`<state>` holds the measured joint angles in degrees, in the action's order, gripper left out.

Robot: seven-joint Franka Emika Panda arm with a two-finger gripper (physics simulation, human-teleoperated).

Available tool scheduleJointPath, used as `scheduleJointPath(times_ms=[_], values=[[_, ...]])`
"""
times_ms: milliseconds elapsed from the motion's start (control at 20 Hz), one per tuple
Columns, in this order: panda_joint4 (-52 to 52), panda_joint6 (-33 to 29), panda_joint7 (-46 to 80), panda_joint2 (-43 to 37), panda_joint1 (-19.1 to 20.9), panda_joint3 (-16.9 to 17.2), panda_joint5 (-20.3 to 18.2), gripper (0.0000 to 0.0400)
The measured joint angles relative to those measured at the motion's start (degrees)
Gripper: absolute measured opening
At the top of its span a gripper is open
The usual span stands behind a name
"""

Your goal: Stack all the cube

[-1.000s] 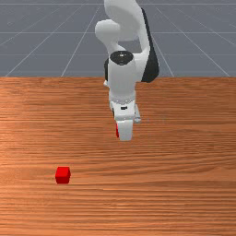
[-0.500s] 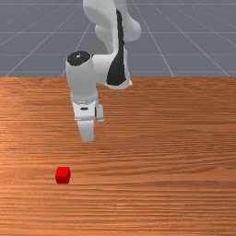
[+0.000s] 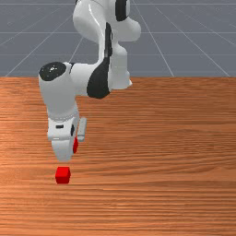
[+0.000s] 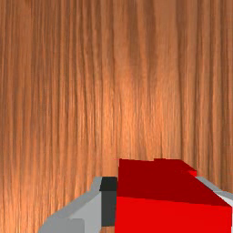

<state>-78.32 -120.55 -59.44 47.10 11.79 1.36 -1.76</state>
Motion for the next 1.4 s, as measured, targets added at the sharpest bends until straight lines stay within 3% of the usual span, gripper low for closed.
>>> scheduleJointPath(times_ms=[100, 150, 200, 250, 300, 350, 400, 500, 600, 650, 700, 950, 1100, 1200, 1250, 1400], values=[[1.26, -1.81, -1.25, 1.02, 0.13, -0.49, -0.08, 0.0194], [4.39, 1.37, -0.37, 2.59, 0.06, -0.17, -0.04, 0.0194], [4.48, -0.69, 0.70, 2.87, -0.56, 0.76, 1.00, 0.0194], [9.86, 3.59, -0.05, 5.61, 0.13, -0.06, 0.02, 0.0194], [10.04, 1.99, 0.65, 5.93, -0.39, 0.49, 0.69, 0.0194], [20.81, 9.25, 0.42, 11.44, -0.02, -0.01, 0.19, 0.0194], [15.16, 4.72, 0.18, 8.78, 0.01, -0.19, -0.06, 0.0194], [26.96, 10.30, 0.60, 15.25, -0.10, -0.23, 0.02, 0.0194], [26.92, 10.31, 0.60, 15.32, -0.12, -0.24, 0.02, 0.0194], [36.41, 15.06, 0.87, 20.44, -0.13, -0.20, 0.14, 0.0194], [33.32, 13.03, 0.78, 19.09, -0.12, -0.26, 0.05, 0.0194], [42.38, 14.35, 0.96, 27.72, -0.09, -0.23, 0.18, 0.0194], [43.51, 14.56, 0.92, 28.91, -0.04, -0.29, 0.14, 0.0194], [42.55, 14.04, 0.59, 28.26, 0.12, -0.64, -0.19, 0.0191], [35.63, 8.59, 0.07, 24.87, 0.26, -0.69, -0.31, 0.0191], [36.86, 8.26, -0.93, 25.69, 1.11, -0.80, -0.46, 0.0191]])
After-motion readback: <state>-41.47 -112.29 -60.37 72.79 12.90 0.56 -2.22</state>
